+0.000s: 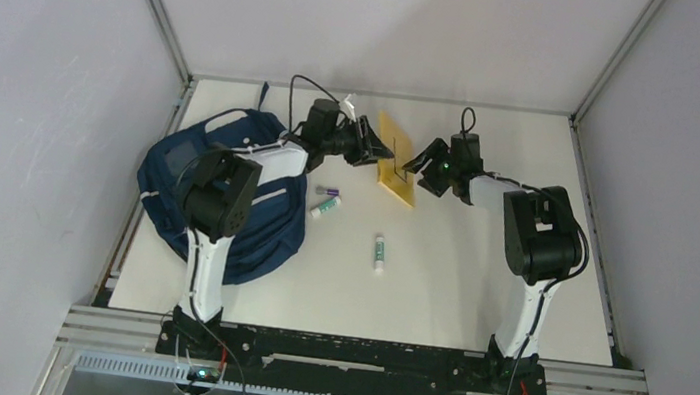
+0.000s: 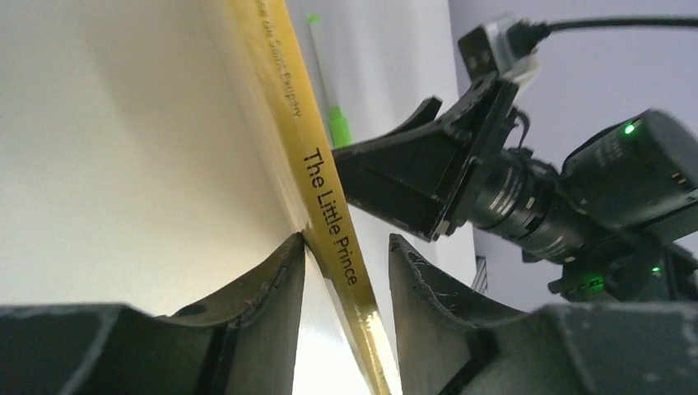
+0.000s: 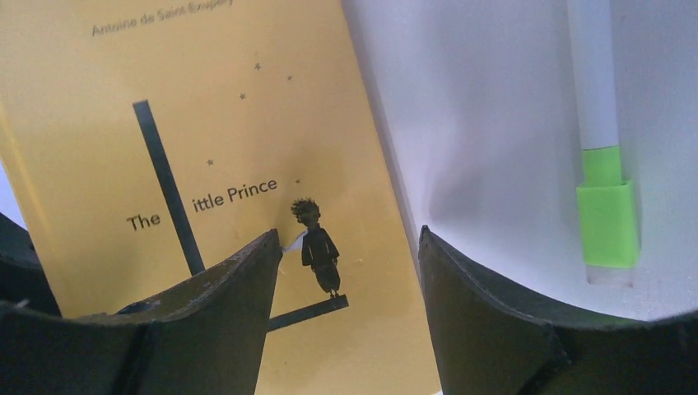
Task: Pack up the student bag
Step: Pick up the book from the center of the board.
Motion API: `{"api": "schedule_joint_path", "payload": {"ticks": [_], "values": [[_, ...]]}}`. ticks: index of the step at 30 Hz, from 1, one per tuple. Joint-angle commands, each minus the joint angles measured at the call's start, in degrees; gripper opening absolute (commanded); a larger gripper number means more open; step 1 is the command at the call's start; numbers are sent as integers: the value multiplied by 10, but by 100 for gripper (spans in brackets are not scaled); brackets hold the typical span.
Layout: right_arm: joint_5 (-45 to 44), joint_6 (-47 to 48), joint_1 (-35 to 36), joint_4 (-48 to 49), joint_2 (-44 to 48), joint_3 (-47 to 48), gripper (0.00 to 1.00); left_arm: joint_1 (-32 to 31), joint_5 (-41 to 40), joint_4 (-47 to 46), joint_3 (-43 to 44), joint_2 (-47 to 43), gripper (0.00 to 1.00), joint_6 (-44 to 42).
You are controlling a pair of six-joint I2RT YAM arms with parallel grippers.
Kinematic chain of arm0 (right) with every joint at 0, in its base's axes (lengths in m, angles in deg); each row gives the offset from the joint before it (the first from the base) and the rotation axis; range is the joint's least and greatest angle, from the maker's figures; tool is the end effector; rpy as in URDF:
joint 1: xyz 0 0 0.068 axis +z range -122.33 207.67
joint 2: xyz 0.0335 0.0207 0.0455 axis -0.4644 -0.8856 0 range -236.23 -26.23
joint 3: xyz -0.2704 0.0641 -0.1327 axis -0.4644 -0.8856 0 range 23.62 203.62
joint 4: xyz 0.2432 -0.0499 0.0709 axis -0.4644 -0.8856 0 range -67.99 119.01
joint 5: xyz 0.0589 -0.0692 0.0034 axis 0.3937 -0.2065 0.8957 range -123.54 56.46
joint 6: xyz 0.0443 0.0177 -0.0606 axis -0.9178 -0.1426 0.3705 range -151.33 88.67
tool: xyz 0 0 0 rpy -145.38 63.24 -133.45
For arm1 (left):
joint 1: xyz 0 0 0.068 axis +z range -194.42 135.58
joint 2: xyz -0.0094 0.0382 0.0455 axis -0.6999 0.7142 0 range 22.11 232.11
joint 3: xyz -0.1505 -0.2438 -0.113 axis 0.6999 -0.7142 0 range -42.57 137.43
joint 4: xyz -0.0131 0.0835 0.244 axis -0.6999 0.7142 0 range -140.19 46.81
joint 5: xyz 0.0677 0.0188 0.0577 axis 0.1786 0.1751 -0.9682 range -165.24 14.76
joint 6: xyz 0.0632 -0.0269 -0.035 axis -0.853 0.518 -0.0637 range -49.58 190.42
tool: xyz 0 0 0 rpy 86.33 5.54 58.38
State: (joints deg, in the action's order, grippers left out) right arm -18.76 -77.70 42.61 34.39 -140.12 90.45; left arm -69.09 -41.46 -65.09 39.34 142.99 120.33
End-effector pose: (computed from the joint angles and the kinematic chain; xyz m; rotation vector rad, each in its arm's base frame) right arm 0.4331 0.1328 0.1606 0.5189 2.3623 0.8219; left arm 0.4545 -0.2490 0.2135 -0.0570 2.2083 -1.3751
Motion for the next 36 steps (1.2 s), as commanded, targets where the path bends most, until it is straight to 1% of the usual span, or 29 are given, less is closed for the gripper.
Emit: {"api": "schedule_joint_path", "payload": {"ticks": [1, 4, 7, 9, 11, 15, 17, 18, 20, 22, 25, 26, 29, 30, 32, 33, 36], "values": [[20, 7, 32, -20, -21, 1, 71, -63, 94, 38, 2, -2, 45, -18], [20, 7, 32, -22, -19, 1, 72, -65, 89, 52, 5, -1, 42, -26], [19, 8, 33, -25, -18, 1, 72, -66, 85, 59, 8, -1, 38, -28], [18, 9, 33, -27, -16, 1, 72, -66, 80, 70, 11, -1, 31, -34], [17, 10, 33, -30, -15, 1, 71, -66, 76, 80, 14, -2, 27, -38], [16, 13, 35, -32, -11, 1, 71, -66, 63, 102, 17, -12, 12, -48], [16, 18, 36, -36, -6, 1, 71, -65, 54, 115, 18, -20, 2, -51], [15, 20, 37, -38, -3, 1, 72, -64, 47, 122, 18, -25, 0, -52], [12, 25, 38, -45, 3, 1, 72, -60, 31, 144, 18, -36, 0, -46], [9, 29, 38, -50, 6, 1, 72, -56, 31, 145, 13, -45, 0, -34], [12, 24, 40, -40, 11, -7, 72, -52, 23, 117, -5, -55, 0, 7], [12, 22, 43, -38, 10, -10, 72, -51, 22, 95, -14, -56, 3, 29], [12, 17, 57, -35, 6, -11, 72, -51, 25, 24, -34, -52, 19, 95], [12, 15, 61, -35, 4, -11, 72, -51, 24, 5, -39, -50, 23, 109], [11, 11, 69, -33, 1, -12, 72, -51, 19, -17, -45, -47, 26, 127], [11, 8, 72, -30, 0, -13, 72, -51, 16, -19, -47, -46, 30, 130], [10, 0, 77, -23, -1, -20, 72, -51, 11, -22, -48, -43, 37, 135]]}}
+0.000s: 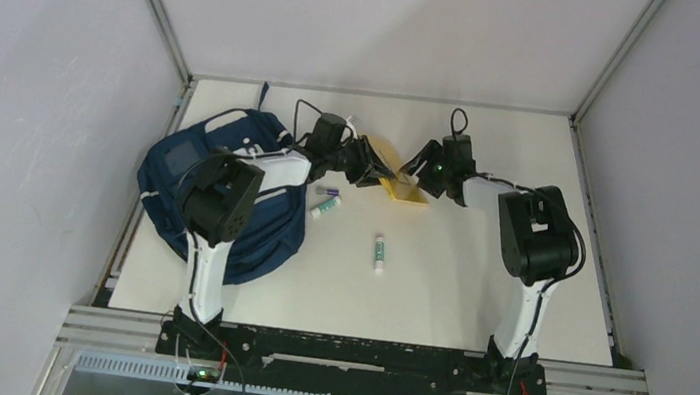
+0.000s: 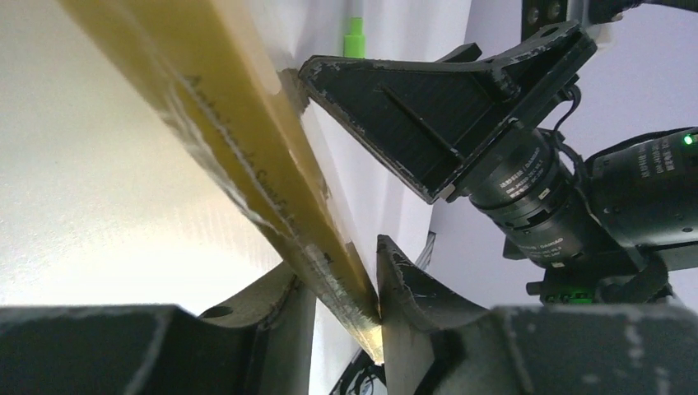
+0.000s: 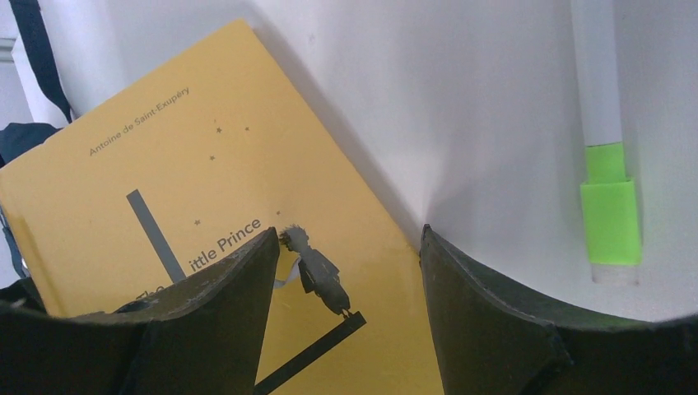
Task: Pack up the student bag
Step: Pick up the book from the center of the board.
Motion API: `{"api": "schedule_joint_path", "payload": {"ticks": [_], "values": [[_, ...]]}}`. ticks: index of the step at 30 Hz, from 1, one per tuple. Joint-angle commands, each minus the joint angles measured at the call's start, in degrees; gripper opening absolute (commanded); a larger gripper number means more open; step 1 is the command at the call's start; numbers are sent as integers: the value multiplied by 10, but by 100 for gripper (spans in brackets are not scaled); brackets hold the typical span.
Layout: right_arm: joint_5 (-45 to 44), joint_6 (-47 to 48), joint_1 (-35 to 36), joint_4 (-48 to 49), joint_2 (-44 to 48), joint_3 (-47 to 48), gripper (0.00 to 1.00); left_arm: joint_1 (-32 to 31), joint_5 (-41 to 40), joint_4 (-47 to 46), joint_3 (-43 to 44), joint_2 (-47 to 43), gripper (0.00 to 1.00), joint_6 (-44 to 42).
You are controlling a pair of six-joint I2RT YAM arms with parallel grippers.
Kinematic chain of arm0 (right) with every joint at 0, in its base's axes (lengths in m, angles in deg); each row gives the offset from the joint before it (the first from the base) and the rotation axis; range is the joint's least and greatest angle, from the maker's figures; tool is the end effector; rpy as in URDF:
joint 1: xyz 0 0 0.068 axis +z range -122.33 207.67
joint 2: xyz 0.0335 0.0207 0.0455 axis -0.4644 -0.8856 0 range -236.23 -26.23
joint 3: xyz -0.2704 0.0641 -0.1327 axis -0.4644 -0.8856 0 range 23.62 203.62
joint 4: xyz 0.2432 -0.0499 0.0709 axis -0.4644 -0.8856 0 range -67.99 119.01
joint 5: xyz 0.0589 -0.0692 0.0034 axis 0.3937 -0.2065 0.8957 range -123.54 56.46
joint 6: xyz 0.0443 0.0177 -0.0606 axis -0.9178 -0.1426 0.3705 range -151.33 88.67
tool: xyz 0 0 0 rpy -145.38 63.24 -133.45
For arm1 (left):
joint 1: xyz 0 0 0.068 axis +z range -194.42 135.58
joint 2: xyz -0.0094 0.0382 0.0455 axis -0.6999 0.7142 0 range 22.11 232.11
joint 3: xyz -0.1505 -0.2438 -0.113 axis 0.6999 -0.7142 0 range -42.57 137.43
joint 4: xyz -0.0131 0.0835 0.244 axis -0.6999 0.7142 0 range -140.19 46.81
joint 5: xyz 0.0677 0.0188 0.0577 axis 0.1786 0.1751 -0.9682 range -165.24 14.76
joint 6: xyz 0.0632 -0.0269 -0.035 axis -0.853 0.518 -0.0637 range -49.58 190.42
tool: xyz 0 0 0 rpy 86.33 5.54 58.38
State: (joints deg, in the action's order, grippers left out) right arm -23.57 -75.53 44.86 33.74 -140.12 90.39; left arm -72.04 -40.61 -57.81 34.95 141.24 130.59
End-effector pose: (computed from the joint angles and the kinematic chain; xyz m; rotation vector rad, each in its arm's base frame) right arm 0.4288 0.1444 0.1583 0.4733 2.3680 0.7247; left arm 0.4192 -0.2615 0.1886 -0.2947 2.4498 -1.4443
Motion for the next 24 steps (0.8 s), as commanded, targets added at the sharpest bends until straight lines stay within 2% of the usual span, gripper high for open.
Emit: {"api": "schedule_joint_path", "payload": {"ticks": [1, 6, 10, 13, 18, 24], "values": [[58, -23, 56, -15, 0, -22, 72, -21, 2, -95, -4, -24, 41, 33], [52, -24, 54, -10, 8, -34, 72, -21, -1, -92, -8, -20, 53, 39], [51, -24, 54, -10, 9, -36, 72, -21, -4, -93, -8, -16, 51, 46], [49, -23, 54, -13, 10, -36, 72, -20, -7, -90, -11, -19, 39, 47], [24, -15, 48, -23, 51, -60, 72, -15, -6, -68, -20, -33, 1, 33], [-30, -2, 14, -38, 218, -151, 81, -14, 30, -42, -23, -57, 0, -17]]}}
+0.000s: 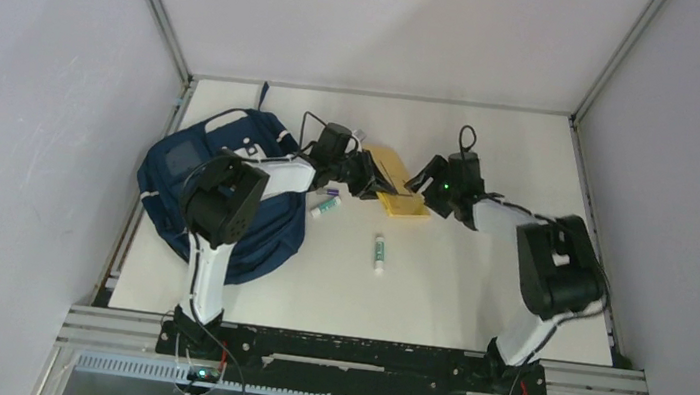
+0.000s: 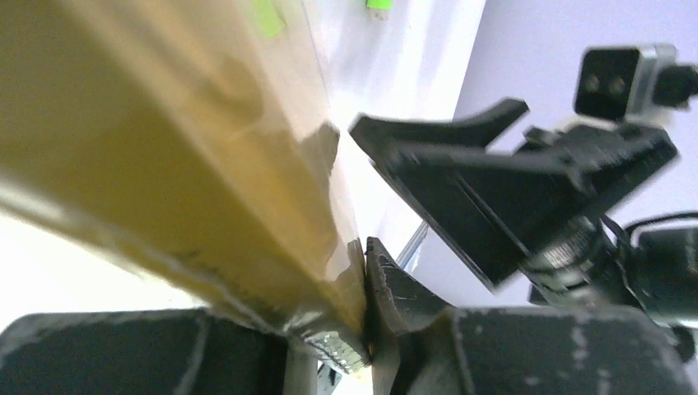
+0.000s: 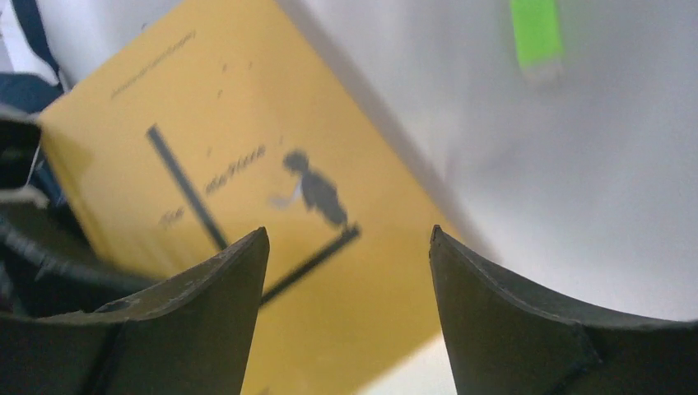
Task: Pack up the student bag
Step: Pick up the book from the center of the board, then place the book in the student bag.
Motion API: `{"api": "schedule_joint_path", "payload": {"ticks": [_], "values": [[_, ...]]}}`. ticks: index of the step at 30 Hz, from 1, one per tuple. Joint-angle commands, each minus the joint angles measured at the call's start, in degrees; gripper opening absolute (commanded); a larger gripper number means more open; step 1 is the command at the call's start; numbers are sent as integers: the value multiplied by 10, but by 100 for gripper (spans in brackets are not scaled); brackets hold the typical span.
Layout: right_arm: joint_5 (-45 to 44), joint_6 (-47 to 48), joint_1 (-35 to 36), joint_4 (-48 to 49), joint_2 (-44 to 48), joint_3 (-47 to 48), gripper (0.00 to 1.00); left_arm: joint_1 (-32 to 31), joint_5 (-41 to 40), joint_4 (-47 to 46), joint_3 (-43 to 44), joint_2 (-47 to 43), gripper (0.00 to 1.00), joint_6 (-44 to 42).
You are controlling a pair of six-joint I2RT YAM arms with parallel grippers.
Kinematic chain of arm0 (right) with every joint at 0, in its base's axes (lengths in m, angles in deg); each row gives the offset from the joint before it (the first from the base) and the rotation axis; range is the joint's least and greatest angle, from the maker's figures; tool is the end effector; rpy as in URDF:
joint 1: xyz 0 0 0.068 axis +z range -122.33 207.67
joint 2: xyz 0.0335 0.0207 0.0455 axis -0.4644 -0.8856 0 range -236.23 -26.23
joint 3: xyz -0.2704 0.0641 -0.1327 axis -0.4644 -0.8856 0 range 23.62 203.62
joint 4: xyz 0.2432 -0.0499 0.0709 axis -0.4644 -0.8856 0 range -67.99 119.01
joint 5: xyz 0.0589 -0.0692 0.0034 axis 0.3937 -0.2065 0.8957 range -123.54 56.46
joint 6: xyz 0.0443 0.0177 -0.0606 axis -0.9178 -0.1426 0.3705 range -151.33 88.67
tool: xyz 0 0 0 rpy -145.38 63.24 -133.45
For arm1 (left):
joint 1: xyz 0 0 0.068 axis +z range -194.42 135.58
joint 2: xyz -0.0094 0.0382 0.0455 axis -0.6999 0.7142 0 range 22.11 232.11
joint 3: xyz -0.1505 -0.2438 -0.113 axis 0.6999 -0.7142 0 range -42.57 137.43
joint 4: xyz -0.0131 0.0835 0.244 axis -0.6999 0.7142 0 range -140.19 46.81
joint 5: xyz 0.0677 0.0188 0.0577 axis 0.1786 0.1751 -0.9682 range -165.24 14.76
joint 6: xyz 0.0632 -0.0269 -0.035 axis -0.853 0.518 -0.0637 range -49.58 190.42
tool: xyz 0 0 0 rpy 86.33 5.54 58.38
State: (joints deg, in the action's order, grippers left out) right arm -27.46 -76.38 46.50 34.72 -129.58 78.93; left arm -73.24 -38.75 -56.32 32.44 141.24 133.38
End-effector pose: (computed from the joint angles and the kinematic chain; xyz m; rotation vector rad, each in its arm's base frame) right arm 0.3749 0.1350 0.1723 0.4905 2.3545 0.6706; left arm 0.4028 -0.2662 0.1726 -0.3552 2.5495 -1.4732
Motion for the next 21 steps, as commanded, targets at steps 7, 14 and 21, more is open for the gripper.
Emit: {"api": "schedule_joint_path", "payload": {"ticks": [7, 14, 21], "values": [[24, 13, -25, -88, 264, -88, 92, 0, 40, -110, -16, -115, 0, -80], [167, -105, -80, 45, 399, -223, 99, 0, 46, -229, -66, -200, 0, -72], [234, -248, -80, 318, 431, -326, 100, -1, 10, -495, -139, -211, 0, 86]]}}
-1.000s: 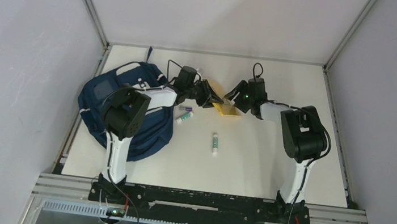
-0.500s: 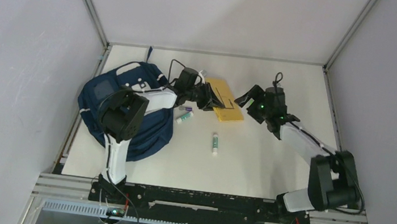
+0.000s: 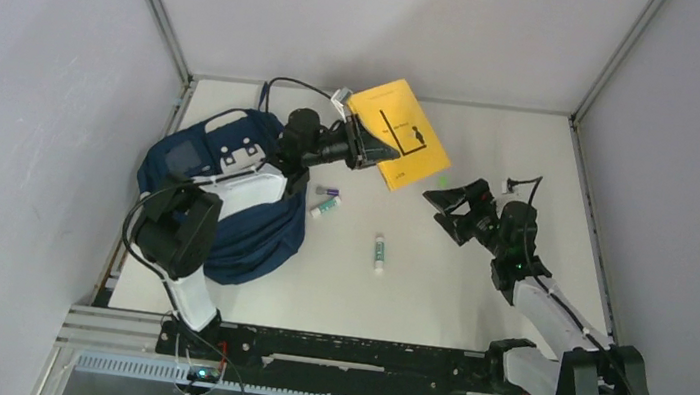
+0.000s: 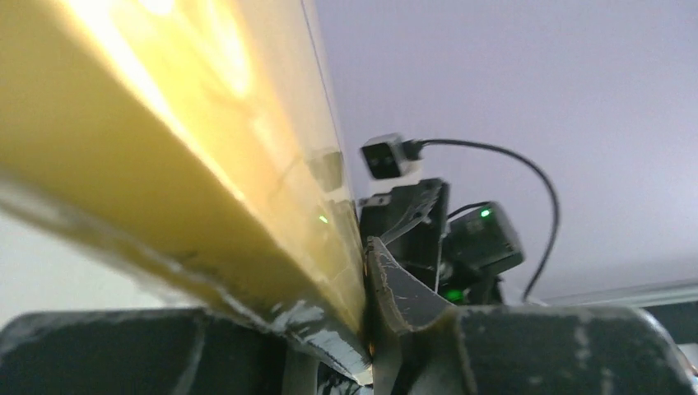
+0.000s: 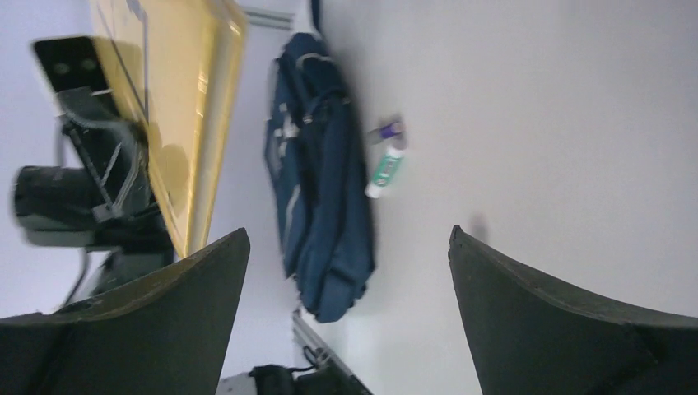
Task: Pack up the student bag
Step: Place the book in the student bag.
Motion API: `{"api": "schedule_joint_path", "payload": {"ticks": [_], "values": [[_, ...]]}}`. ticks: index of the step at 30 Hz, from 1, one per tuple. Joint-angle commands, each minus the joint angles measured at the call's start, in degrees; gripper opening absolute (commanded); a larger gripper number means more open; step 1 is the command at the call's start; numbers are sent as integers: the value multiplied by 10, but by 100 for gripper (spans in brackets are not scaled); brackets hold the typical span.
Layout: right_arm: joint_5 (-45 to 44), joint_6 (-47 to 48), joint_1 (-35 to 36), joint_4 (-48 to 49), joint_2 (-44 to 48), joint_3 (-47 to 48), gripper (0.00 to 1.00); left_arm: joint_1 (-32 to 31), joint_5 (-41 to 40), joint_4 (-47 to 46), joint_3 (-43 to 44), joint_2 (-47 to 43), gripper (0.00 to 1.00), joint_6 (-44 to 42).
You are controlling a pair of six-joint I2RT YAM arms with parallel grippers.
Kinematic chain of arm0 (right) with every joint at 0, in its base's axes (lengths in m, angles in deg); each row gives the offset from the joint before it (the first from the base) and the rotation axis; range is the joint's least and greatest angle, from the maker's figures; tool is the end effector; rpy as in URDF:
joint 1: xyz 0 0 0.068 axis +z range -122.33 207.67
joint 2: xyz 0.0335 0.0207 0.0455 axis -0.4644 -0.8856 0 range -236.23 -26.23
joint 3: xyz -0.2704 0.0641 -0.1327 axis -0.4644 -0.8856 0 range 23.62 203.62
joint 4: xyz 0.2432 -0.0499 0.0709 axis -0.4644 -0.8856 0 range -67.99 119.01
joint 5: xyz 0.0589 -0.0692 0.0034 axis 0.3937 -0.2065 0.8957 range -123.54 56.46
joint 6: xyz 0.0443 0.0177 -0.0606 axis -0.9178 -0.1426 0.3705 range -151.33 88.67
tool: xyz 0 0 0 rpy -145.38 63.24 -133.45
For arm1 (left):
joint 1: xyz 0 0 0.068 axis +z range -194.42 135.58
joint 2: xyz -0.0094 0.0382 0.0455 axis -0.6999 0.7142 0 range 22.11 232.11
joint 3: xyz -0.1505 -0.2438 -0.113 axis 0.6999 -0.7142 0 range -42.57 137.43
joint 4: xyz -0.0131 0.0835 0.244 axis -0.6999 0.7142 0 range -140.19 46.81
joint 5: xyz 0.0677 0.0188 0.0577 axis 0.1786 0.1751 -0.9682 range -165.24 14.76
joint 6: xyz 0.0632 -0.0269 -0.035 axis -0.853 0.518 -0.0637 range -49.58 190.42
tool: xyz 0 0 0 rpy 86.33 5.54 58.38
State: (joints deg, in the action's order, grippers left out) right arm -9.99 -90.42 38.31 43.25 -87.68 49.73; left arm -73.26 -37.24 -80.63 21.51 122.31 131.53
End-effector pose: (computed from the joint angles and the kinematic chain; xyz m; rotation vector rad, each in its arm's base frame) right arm 0.2246 0.0688 0.2381 0.5830 2.0214 1.1733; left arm 0.3560 -0.2423 0.3026 0.0407 1.9698 -1.6617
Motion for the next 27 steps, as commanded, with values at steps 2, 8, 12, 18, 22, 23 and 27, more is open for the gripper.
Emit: {"api": "schedule_joint_path", "payload": {"ticks": [2, 8, 12, 18, 22, 23, 27], "values": [[58, -142, 5, 334, 0, -64, 100, -1, -6, -332, -37, 0, 0, 178], [44, -158, 33, 454, -24, -78, 100, -2, -14, -418, -52, 20, 0, 232], [32, -157, 46, 489, -33, -70, 100, -2, -11, -393, -56, 3, 0, 212], [11, -156, 55, 499, -63, -34, 100, -6, -5, -378, -58, -5, 0, 204], [-2, -174, 53, 538, -116, 0, 99, -13, 0, -375, -60, -5, 0, 204], [-3, -181, 53, 553, -133, 9, 99, -14, -1, -375, -62, -6, 0, 203], [-9, -207, 55, 579, -200, 49, 90, -16, -1, -375, -72, -10, 0, 201]]}}
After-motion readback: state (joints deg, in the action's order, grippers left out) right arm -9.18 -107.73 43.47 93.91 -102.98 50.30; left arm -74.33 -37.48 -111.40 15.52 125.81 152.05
